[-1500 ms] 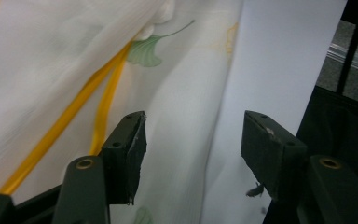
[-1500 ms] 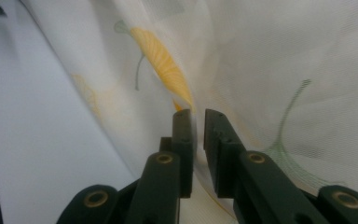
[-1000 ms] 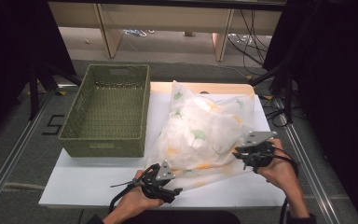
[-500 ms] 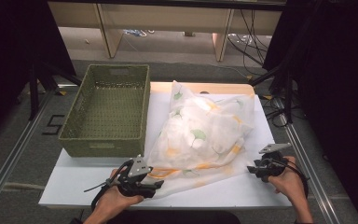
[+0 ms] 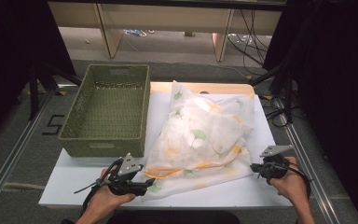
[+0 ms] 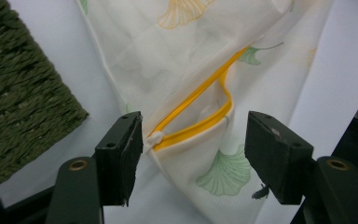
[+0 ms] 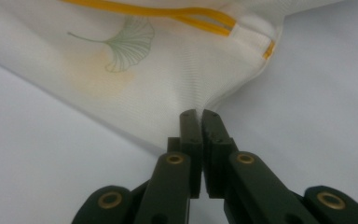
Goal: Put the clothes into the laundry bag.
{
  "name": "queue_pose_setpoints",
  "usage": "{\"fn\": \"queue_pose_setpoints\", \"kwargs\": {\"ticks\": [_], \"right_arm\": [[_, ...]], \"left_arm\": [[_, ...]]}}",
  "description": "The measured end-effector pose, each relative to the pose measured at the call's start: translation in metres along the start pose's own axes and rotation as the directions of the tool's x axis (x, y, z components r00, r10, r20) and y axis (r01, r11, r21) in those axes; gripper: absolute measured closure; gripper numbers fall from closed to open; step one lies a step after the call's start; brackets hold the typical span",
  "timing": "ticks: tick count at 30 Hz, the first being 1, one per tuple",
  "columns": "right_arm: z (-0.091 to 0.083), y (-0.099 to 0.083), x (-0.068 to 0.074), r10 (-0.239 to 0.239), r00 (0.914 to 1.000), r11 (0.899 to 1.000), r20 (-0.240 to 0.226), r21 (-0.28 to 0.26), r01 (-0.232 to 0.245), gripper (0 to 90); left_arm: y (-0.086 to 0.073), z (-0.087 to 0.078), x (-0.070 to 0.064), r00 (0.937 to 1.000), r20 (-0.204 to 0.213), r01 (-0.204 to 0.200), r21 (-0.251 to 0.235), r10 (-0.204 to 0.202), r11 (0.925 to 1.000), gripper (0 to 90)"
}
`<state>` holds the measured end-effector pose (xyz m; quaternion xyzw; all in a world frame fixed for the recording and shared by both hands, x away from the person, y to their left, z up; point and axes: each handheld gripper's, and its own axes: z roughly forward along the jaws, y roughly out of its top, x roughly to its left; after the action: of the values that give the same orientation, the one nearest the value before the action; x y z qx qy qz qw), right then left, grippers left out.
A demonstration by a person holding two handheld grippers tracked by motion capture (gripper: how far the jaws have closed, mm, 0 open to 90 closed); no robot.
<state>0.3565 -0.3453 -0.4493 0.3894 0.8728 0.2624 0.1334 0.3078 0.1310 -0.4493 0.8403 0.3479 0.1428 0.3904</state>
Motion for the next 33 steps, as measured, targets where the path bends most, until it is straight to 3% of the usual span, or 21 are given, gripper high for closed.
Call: {"fn": "queue_pose_setpoints", "kwargs": {"ticks": [2,3,4,7,9,10,11,12,14,18,20,23,24,25,28,29,30,33], "right_arm": [[-0.012,-0.005,0.005,0.001,1.0,1.0,-0.007,-0.003,-0.001,89.4],[-0.018,-0.008,0.006,-0.007,0.9996,1.0,-0.026,0.003,0.007,89.4],[-0.021,-0.013,0.007,-0.029,0.9991,1.0,-0.031,0.007,0.029,89.4],[-0.027,-0.03,0.017,0.032,0.9989,0.999,-0.034,0.042,-0.031,89.4],[-0.027,-0.041,0.021,0.054,0.9983,0.997,-0.025,0.064,-0.052,89.4],[-0.025,-0.046,0.02,0.051,0.998,0.998,-0.036,0.045,-0.049,89.4],[-0.025,-0.05,0.021,0.073,0.9965,0.996,-0.04,0.05,-0.071,89.3],[-0.024,-0.053,0.02,0.056,0.9974,0.997,-0.045,0.048,-0.054,89.4],[-0.025,-0.055,0.022,0.062,0.9971,0.997,-0.044,0.047,-0.06,89.3],[-0.027,-0.056,0.02,0.028,0.9989,0.998,-0.036,0.052,-0.027,89.3],[-0.029,-0.056,0.02,0.069,0.9971,0.996,-0.032,0.057,-0.067,89.3],[-0.03,-0.056,0.02,0.075,0.9967,0.996,-0.029,0.055,-0.073,89.3],[-0.03,-0.056,0.02,0.066,0.9976,0.997,-0.019,0.052,-0.065,89.3],[-0.03,-0.056,0.018,0.029,0.9995,0.998,-0.016,0.052,-0.028,89.4],[-0.036,-0.057,0.017,0.078,0.9969,0.995,-0.011,0.07,-0.077,89.5],[-0.037,-0.059,0.015,0.07,0.9975,0.996,-0.008,0.062,-0.07,89.5],[-0.039,-0.059,0.015,0.111,0.9938,0.992,-0.003,0.064,-0.111,89.4],[-0.041,-0.063,0.01,0.112,0.9937,0.992,0.005,0.055,-0.112,89.4]], "left_arm": [[-0.002,-0.001,0.003,0.9998,0.006,0.018,-0.005,-0.018,0.9998,36.4],[-0.002,0.0,0.003,0.9992,0.005,0.039,-0.017,-0.039,0.9991,36.1],[-0.003,-0.001,0.005,0.9994,-0.002,0.035,-0.008,-0.035,0.9993,36.1],[-0.005,-0.003,0.008,0.9965,0.027,0.08,-0.012,-0.079,0.9968,35.7],[-0.007,-0.004,0.011,0.9985,0.012,0.054,0.008,-0.054,0.9985,35.5],[-0.009,-0.002,0.01,0.9964,0.02,0.082,0.009,-0.083,0.9966,35.1],[-0.009,-0.003,0.011,0.9975,0.02,0.067,0.018,-0.067,0.9976,34.9],[-0.009,-0.003,0.011,0.9975,0.02,0.067,0.018,-0.067,0.9976,34.8],[-0.012,-0.001,0.012,0.9975,0.011,0.069,0.047,-0.069,0.9965,34.6],[-0.014,-0.001,0.014,0.9953,0.011,0.095,0.049,-0.096,0.9942,34.3],[-0.015,-0.002,0.016,0.9967,0.005,0.081,0.059,-0.081,0.995,34.2],[-0.016,-0.001,0.016,0.9937,0.017,0.109,0.06,-0.111,0.9922,34.1],[-0.016,-0.002,0.016,0.9939,0.017,0.108,0.06,-0.109,0.9924,34.0],[-0.016,-0.002,0.016,0.9933,0.017,0.113,0.058,-0.114,0.9919,33.9],[-0.016,-0.001,0.016,0.9953,0.012,0.095,0.068,-0.096,0.9931,33.6],[-0.017,0.0,0.016,0.9937,0.032,0.105,0.065,-0.108,0.9923,33.5],[-0.017,0.001,0.015,0.9922,0.031,0.119,0.068,-0.121,0.9906,33.5],[-0.018,0.005,0.012,0.991,0.043,0.123,0.082,-0.127,0.989,33.5]]}}
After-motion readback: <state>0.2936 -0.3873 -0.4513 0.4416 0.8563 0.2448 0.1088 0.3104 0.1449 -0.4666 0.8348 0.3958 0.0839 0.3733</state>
